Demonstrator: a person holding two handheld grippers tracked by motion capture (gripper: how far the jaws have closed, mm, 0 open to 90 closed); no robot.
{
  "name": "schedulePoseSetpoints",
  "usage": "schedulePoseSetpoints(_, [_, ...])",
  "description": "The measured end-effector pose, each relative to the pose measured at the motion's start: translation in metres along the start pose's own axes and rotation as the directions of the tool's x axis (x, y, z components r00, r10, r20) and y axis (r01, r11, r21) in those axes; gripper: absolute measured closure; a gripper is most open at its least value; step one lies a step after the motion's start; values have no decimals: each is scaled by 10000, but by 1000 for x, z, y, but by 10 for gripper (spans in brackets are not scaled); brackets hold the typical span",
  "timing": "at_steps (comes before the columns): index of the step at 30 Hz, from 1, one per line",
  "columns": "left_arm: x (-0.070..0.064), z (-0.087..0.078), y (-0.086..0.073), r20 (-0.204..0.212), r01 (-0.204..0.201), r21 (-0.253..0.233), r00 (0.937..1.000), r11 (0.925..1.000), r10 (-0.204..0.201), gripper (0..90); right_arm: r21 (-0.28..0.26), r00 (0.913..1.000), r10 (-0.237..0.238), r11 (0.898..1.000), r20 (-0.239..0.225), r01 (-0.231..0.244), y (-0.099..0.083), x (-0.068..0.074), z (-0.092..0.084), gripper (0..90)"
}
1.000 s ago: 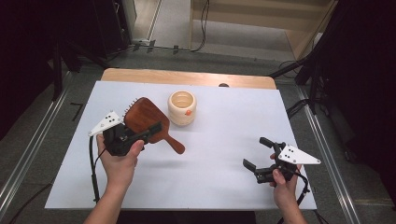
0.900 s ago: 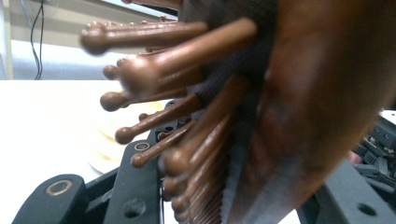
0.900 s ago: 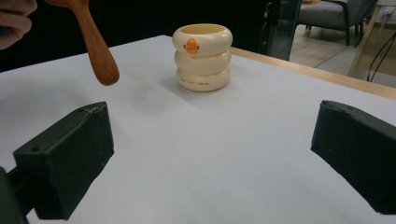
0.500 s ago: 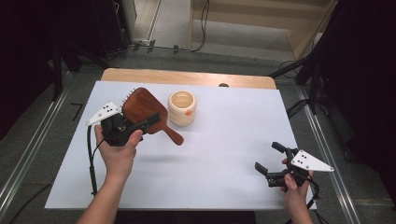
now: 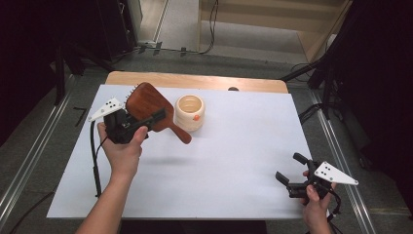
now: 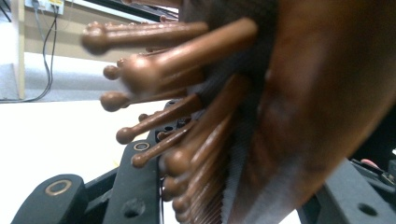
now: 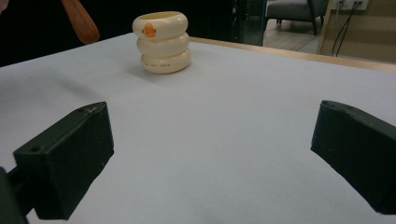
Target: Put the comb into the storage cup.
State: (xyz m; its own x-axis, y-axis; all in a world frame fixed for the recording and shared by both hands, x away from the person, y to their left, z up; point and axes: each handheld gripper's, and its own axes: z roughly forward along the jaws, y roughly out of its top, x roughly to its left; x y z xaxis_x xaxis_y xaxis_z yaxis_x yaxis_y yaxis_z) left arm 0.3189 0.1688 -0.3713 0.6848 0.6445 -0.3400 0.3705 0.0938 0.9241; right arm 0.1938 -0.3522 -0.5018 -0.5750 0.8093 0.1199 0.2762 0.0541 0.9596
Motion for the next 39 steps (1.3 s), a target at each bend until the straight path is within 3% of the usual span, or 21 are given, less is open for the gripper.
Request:
schedulePoseSetpoints(12, [6,10,10,-113,12,-96,9999,10000,-13,576,109,9996,103,9999,257,-106,-10,-9,-2,0])
schedulePoseSetpoints(39, [21,37,28,-208,179,-282,9996,9994,-185,575,47,9994,283,9996,202,-284,-14,-10,-3,0])
